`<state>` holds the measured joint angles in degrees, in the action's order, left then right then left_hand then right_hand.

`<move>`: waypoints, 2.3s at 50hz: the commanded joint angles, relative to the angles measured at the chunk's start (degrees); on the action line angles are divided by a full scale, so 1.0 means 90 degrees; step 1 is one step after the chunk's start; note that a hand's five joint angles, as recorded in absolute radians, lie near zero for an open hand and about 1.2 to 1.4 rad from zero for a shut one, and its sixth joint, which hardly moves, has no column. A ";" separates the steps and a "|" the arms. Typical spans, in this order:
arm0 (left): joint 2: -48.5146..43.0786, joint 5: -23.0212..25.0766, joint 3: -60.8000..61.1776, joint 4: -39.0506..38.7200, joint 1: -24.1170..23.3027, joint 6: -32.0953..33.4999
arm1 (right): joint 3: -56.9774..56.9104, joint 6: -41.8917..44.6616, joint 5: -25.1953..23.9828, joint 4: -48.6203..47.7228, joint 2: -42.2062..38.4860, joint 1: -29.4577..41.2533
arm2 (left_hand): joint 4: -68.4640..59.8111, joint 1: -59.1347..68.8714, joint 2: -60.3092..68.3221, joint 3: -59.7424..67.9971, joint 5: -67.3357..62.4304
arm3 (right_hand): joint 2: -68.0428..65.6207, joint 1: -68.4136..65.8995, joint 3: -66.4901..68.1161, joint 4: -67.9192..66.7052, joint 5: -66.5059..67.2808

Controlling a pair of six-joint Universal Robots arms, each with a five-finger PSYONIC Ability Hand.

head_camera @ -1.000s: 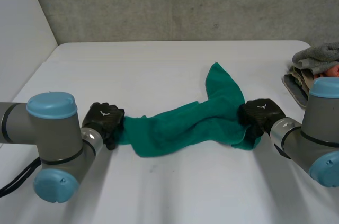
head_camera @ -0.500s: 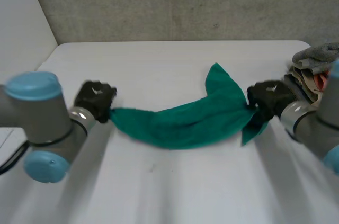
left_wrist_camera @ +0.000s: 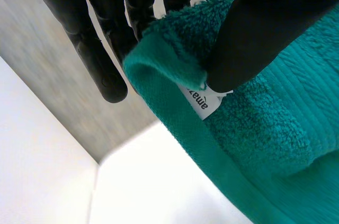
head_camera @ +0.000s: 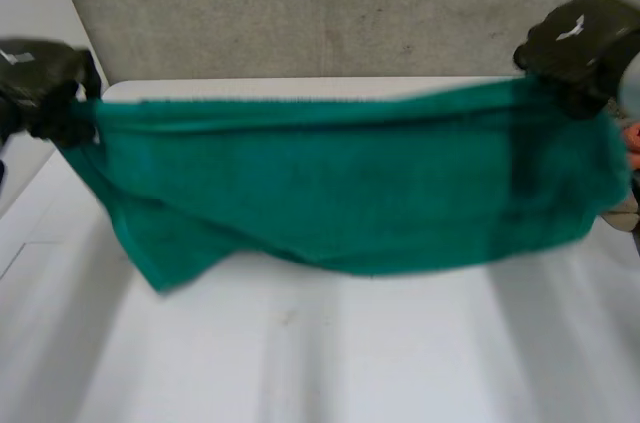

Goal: Fold the laundry.

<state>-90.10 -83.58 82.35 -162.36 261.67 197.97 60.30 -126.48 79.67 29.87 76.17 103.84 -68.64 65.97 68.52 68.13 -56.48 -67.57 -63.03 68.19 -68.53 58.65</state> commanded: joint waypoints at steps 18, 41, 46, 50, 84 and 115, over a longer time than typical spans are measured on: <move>-0.2997 -0.0801 -0.3886 -0.4363 -0.0129 -0.1361 | -0.1553 -0.2292 0.0631 -0.7353 -0.2144 0.0318 | -0.1262 0.1559 0.1275 0.1319 -0.1502 | -0.1381 -0.1886 0.1312 -0.1275 0.1262; -0.3474 0.0008 0.0115 -0.4177 -0.0070 -0.0055 | 0.0584 -0.2169 -0.0923 -0.5478 -0.3315 0.0025 | -0.1262 0.1559 0.1275 0.1319 -0.1502 | -0.1381 -0.1886 0.1312 -0.1275 0.1262; -0.3388 0.0087 0.0644 -0.3963 -0.0031 0.0464 | 0.0810 -0.1523 -0.0874 -0.4854 -0.3483 -0.0033 | -0.1262 0.1559 0.1275 0.1319 -0.1502 | -0.1381 -0.1886 0.1312 -0.1275 0.1262; -0.2910 0.0116 0.1015 -0.3329 0.0096 0.0631 | 0.0907 -0.1512 -0.0796 -0.3956 -0.3288 -0.0141 | -0.1262 0.1559 0.1275 0.1319 -0.1502 | -0.1381 -0.1886 0.1312 -0.1275 0.1262; -0.2264 0.0312 0.1280 -0.2781 0.0077 0.0416 | 0.0830 -0.4628 -0.0669 -0.3388 -0.3795 -0.0922 | -0.1262 0.1559 0.1275 0.1319 -0.1502 | 0.3145 0.2640 -0.3214 0.3251 -0.3264; -0.0517 0.0340 0.2509 0.0792 0.0721 0.2270 | 0.3143 0.0417 -0.0504 -0.0061 -0.0935 -0.1625 | -0.1262 0.1559 0.1275 0.1319 -0.1502 | -0.1381 -0.1886 0.1312 -0.1275 0.1262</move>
<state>-99.50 -82.09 99.28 -164.11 265.52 208.72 81.82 -146.37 72.36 11.43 62.25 91.48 -68.88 65.97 68.68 68.21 -57.10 -67.32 -60.40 67.96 -68.49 56.75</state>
